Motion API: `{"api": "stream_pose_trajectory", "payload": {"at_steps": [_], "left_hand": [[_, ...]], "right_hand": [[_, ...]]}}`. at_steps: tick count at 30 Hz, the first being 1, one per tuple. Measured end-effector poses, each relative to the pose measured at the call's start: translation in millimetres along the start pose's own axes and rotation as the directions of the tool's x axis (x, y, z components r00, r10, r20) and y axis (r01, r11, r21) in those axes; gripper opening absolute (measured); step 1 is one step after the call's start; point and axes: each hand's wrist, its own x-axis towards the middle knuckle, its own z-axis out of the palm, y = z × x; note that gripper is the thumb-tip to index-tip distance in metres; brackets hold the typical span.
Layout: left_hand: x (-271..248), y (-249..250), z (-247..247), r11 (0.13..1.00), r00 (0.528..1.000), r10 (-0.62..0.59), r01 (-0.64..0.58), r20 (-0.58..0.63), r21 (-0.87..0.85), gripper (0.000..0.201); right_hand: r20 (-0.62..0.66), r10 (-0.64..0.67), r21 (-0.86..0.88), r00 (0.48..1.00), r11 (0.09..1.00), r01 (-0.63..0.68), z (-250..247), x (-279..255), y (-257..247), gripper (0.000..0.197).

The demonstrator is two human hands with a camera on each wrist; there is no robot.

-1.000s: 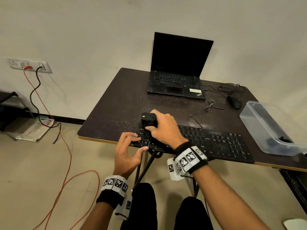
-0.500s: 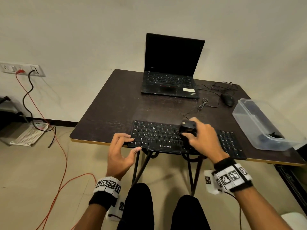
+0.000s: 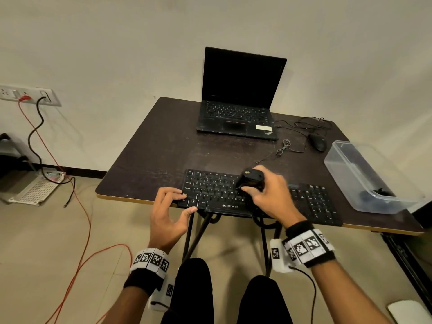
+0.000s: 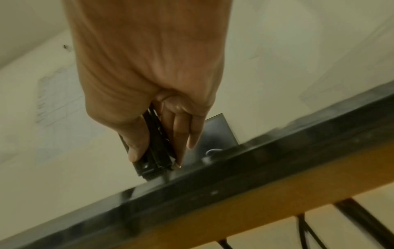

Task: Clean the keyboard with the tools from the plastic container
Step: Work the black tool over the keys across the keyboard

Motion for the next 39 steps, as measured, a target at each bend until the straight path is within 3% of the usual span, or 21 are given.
{"api": "stream_pose_trajectory", "payload": {"at_steps": [6, 10, 17, 22, 26, 32, 39], "left_hand": [[0.6, 0.5, -0.3, 1.0, 1.0, 0.008, -0.008, 0.003, 0.003, 0.03], [0.5, 0.5, -2.0, 1.0, 1.0, 0.008, -0.008, 0.026, 0.001, 0.03], [0.5, 1.5, -1.0, 1.0, 1.0, 0.018, -0.018, 0.021, -0.006, 0.03], [-0.5, 0.2, 0.9, 1.0, 1.0, 0.005, -0.005, 0.022, -0.006, 0.03], [-1.1, -1.2, 1.8, 1.0, 1.0, 0.013, -0.013, 0.008, -0.007, 0.029], [-1.9, -1.4, 2.2, 1.0, 1.0, 0.007, -0.007, -0.005, -0.003, 0.03], [-2.0, -0.9, 2.4, 1.0, 1.0, 0.009, -0.009, -0.018, 0.001, 0.03]], "right_hand": [[0.131, -0.124, 0.044, 0.984, 0.992, 0.12, 73.8, 23.9, -79.0, 0.027], [0.162, -0.178, -0.05, 0.971, 0.981, 0.188, 97.3, 26.2, -108.3, 0.032], [0.118, -0.057, -0.189, 0.991, 0.979, 0.079, 39.4, -1.7, -52.8, 0.032], [-0.031, 0.102, -0.217, 0.994, 0.97, -0.106, -29.5, -32.6, 24.2, 0.032], [-0.093, 0.141, -0.193, 0.986, 0.969, -0.157, -60.9, -46.2, 52.7, 0.031], [-0.02, 0.066, -0.045, 0.998, 0.997, -0.067, -42.0, -30.8, 35.7, 0.027], [0.146, -0.072, 0.028, 0.987, 0.997, 0.068, 40.1, 12.0, -43.1, 0.028]]}}
